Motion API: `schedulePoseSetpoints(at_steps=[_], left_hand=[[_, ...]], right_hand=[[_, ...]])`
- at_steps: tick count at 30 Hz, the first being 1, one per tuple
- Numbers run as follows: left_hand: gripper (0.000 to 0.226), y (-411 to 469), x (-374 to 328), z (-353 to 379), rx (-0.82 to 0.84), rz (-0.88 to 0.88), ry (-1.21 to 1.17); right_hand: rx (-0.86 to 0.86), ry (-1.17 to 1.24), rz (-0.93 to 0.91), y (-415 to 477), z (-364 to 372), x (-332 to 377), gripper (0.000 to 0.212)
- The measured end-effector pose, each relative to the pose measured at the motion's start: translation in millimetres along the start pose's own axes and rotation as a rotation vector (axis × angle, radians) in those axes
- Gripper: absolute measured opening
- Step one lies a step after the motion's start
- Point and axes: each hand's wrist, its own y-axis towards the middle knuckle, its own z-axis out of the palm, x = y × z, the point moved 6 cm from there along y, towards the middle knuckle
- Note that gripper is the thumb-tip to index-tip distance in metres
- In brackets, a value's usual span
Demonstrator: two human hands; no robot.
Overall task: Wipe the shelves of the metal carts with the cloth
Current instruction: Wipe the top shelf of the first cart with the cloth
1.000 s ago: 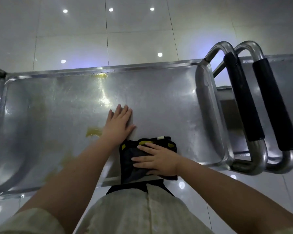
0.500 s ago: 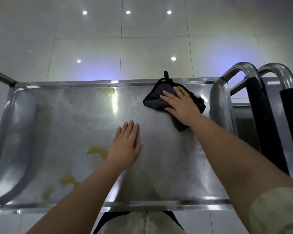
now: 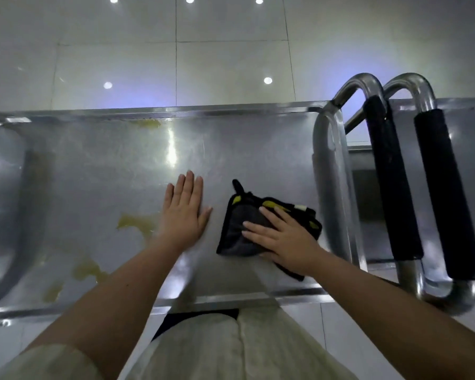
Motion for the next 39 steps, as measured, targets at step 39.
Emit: schedulePoseSetpoints(at_steps=[39], left_hand=[[0.074,41.5,-61.7,-16.9,-0.081,0.022,-0.008]], right_hand=[[-0.037,0.153,0.955,-58.6,-14.8,-83.9,0.061]])
